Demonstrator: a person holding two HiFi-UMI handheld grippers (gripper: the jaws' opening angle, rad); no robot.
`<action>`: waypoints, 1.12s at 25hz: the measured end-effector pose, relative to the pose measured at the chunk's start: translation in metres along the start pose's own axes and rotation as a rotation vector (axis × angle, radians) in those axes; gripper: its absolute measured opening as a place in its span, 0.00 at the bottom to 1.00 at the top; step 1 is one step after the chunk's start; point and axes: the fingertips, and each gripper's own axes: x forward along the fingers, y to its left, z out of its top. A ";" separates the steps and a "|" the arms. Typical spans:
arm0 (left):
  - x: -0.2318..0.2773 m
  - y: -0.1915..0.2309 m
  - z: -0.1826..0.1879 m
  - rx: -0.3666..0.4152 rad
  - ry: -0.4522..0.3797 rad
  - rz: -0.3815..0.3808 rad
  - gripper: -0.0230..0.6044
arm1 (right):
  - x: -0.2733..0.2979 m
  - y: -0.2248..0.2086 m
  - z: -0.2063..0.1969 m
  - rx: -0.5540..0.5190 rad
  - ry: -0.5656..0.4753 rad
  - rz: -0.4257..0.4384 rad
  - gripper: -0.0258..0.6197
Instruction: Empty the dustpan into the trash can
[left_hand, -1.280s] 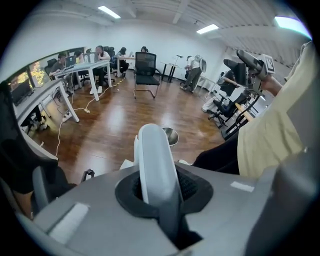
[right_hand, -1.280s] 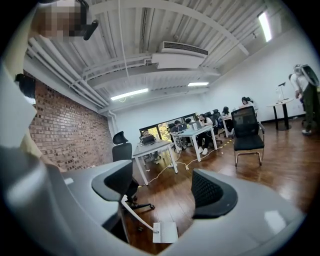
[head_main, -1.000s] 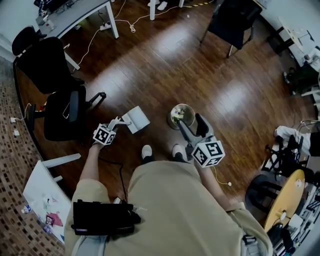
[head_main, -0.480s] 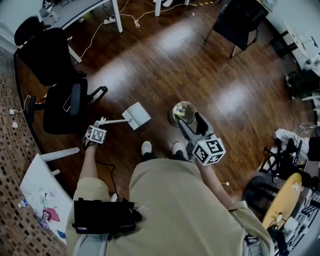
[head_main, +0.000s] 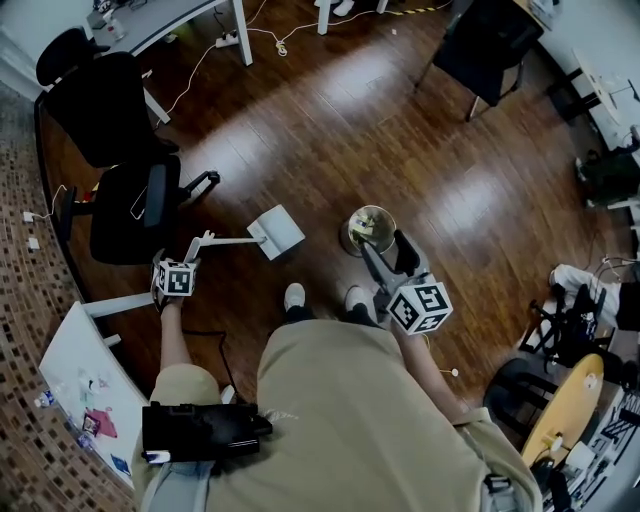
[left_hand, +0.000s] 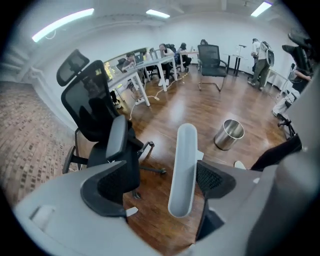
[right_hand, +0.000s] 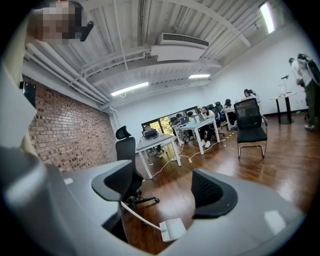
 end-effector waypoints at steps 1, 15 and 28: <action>-0.014 0.004 0.008 -0.015 -0.044 0.018 0.72 | -0.001 -0.002 0.002 -0.004 -0.011 -0.003 0.60; -0.221 -0.095 0.247 -0.240 -0.800 -0.117 0.67 | -0.005 -0.018 0.086 -0.101 -0.241 -0.034 0.60; -0.288 -0.247 0.371 -0.161 -1.056 -0.290 0.61 | -0.048 -0.045 0.141 -0.259 -0.360 -0.171 0.59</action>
